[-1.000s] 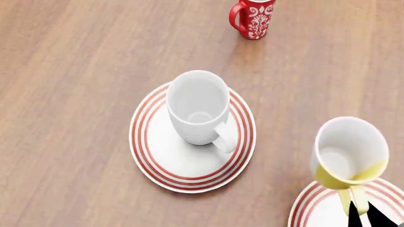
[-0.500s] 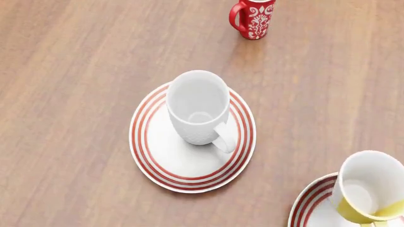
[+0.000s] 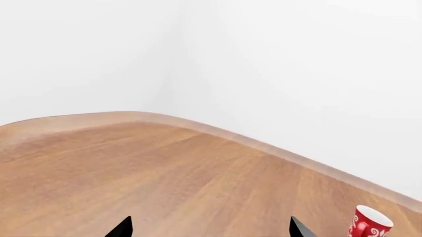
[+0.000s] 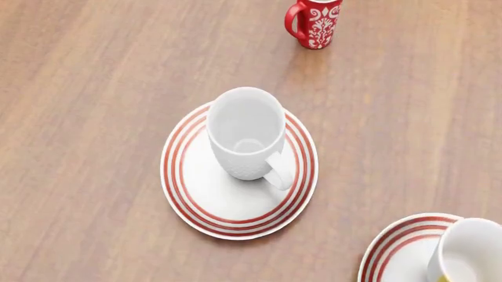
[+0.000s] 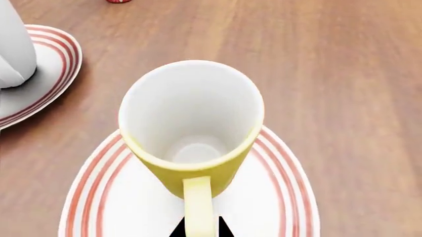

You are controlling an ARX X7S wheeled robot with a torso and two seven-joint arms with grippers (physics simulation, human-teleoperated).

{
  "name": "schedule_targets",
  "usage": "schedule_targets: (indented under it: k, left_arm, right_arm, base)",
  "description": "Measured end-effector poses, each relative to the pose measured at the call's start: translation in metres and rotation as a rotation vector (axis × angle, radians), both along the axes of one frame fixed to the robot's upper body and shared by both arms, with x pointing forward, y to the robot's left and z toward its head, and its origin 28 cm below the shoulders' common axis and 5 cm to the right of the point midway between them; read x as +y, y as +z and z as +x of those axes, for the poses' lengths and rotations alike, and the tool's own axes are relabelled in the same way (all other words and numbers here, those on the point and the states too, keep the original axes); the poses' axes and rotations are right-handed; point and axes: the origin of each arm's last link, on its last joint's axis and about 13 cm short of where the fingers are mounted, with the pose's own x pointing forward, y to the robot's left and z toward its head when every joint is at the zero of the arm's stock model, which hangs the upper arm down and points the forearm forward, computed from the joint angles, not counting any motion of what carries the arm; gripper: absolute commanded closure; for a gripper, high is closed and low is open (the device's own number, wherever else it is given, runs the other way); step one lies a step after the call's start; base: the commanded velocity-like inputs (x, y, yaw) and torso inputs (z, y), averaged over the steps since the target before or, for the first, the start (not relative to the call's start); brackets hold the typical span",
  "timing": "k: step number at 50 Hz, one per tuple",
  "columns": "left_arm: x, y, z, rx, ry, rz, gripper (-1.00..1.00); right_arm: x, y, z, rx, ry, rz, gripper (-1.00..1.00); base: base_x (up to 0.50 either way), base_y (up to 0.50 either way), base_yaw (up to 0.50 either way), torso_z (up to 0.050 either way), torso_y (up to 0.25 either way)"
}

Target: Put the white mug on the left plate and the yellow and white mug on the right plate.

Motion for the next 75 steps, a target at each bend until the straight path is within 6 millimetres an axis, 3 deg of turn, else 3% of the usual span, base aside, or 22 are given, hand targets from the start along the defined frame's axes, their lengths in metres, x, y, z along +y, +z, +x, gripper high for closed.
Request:
schedule_targets:
  k: [23,24,34,58,65,75]
  left_arm:
    - [0.0,0.001,0.001,0.002,0.001,0.0,-1.0]
    - [0.0,0.001,0.001,0.003,0.001,0.0,-1.0]
    - [0.0,0.0,0.001,0.003,0.0,0.0,-1.0]
    - [0.001,0.002,0.0,-0.002,0.007,-0.007,-1.0]
    - [0.002,0.003,0.0,-0.006,0.011,-0.011,-1.0]
    - [0.002,0.004,0.0,-0.007,0.016,-0.015,-1.0]
  right_arm:
    - [-0.003,-0.021,-0.001,0.022,0.01,0.045,1.0]
    - [-0.003,-0.021,-0.001,0.021,0.01,0.045,-1.0]
    - [-0.004,-0.017,-0.004,-0.045,0.015,0.054,-1.0]
    - [-0.003,0.03,-0.029,-0.676,0.142,0.177,-1.0]
    - [-0.002,0.039,-0.02,-0.737,0.133,0.216,-1.0]
    - [0.0,0.049,0.018,-0.73,0.098,0.281,-1.0]
  base:
    - [0.0,0.0,0.0,0.0,0.0]
    - [0.01,0.0,0.0,0.0,0.0]
    - [0.0,0.0,0.0,0.0,0.0]
    - [0.0,0.0,0.0,0.0,0.0]
    - [0.0,0.0,0.0,0.0,0.0]
    - [0.0,0.0,0.0,0.0,0.0]
